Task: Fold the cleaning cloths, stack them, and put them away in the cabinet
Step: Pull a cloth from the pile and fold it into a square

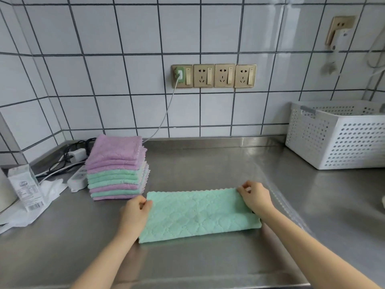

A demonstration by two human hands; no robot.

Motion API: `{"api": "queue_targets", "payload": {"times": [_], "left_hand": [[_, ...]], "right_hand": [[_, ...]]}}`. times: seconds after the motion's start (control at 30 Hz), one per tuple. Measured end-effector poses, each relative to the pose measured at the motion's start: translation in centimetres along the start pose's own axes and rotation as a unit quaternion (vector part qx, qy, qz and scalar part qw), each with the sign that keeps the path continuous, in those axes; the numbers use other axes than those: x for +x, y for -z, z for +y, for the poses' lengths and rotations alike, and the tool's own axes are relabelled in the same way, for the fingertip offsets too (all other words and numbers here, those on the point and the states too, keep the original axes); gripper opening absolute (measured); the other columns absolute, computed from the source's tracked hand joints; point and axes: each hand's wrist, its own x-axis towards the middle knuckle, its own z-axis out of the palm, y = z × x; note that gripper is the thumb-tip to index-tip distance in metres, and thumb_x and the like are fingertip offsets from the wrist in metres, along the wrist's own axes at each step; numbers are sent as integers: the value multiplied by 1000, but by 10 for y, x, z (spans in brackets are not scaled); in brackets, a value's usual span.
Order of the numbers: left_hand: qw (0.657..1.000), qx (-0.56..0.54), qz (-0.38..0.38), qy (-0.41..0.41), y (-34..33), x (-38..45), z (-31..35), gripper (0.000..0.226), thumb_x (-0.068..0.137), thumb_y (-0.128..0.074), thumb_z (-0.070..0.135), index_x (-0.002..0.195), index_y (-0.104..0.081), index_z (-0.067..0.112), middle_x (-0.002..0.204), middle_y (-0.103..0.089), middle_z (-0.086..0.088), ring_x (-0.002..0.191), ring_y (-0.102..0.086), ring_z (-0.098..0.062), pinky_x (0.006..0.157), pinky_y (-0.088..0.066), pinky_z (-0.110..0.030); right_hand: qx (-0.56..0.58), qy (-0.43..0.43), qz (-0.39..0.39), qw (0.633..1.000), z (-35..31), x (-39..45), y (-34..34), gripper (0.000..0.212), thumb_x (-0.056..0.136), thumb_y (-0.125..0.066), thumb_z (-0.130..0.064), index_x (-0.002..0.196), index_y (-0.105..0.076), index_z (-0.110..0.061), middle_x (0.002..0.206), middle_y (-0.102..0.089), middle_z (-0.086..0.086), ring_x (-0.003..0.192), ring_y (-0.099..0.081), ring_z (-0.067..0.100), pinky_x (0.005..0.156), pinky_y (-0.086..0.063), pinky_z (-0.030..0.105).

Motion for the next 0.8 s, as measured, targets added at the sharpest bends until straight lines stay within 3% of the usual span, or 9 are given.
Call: {"api": "queue_targets", "payload": {"times": [0.23, 0.4, 0.47, 0.53, 0.57, 0.63, 0.67, 0.73, 0.8], "left_hand": [[1000, 19, 2, 22, -2, 5, 2, 22, 88, -62, 19, 67, -58, 11, 60, -57, -1, 57, -49, -11, 53, -35, -22], [998, -22, 0, 62, 11, 0, 2, 10, 85, -65, 22, 82, -65, 13, 85, -67, -1, 91, -63, -26, 72, -41, -29], [999, 30, 41, 3, 24, -15, 1, 11, 84, -64, 20, 93, -62, 15, 88, -66, -1, 91, -62, -28, 73, -42, -33], [985, 79, 84, -128, 29, -43, 7, 18, 82, -66, 15, 99, -61, 17, 96, -64, 3, 95, -58, -24, 80, -43, -33], [978, 68, 55, -187, 29, -61, 14, 21, 82, -66, 18, 102, -62, 18, 102, -62, 6, 101, -56, -19, 87, -40, -25], [961, 52, -105, -249, 19, -93, 34, 38, 84, -50, 45, 116, -59, 28, 123, -53, 20, 126, -42, -3, 104, -21, -8], [944, 66, -176, -271, 9, -103, 39, 53, 82, -36, 57, 126, -54, 34, 135, -42, 27, 137, -24, 3, 110, -9, -8], [917, 127, -232, -298, -8, -110, 44, 72, 77, -18, 68, 138, -41, 39, 144, -18, 34, 141, 3, 6, 115, 3, -19], [916, 161, -236, -282, -13, -111, 45, 75, 75, -13, 70, 142, -33, 42, 144, -11, 35, 140, 6, 6, 116, 4, -23]], "right_hand": [[-83, 1, 12, 996, 0, 9, -9, 20, 92, -54, -30, 90, -59, -10, 84, -63, 6, 73, -56, 24, 61, -43, 30], [7, -24, 24, 999, -6, 1, 3, 28, 93, -48, -32, 90, -57, -5, 76, -63, 7, 74, -61, 28, 67, -51, 35], [36, 21, 49, 998, 0, -16, 14, 21, 93, -45, -25, 91, -57, -8, 80, -65, 7, 70, -63, 29, 63, -53, 36], [-22, 145, 72, 987, 11, -44, 21, 10, 91, -51, -15, 95, -60, -12, 92, -62, 3, 82, -61, 25, 69, -45, 29], [-51, 218, 62, 973, 13, -61, 21, 12, 90, -53, -12, 98, -61, -13, 98, -59, 0, 89, -57, 21, 75, -41, 25], [-88, 329, 1, 940, 11, -95, 15, 18, 91, -52, -15, 105, -62, -17, 108, -55, -5, 102, -51, 14, 85, -38, 20], [-113, 377, -18, 919, 10, -108, 10, 22, 91, -49, -18, 108, -62, -18, 111, -56, -5, 106, -50, 13, 90, -39, 20], [-171, 443, -24, 880, 9, -122, 0, 28, 89, -44, -22, 110, -63, -19, 112, -60, -4, 109, -53, 17, 95, -43, 25], [-201, 445, -16, 873, 13, -125, -3, 32, 88, -41, -25, 111, -62, -22, 109, -62, -5, 103, -59, 18, 91, -48, 28]]}}
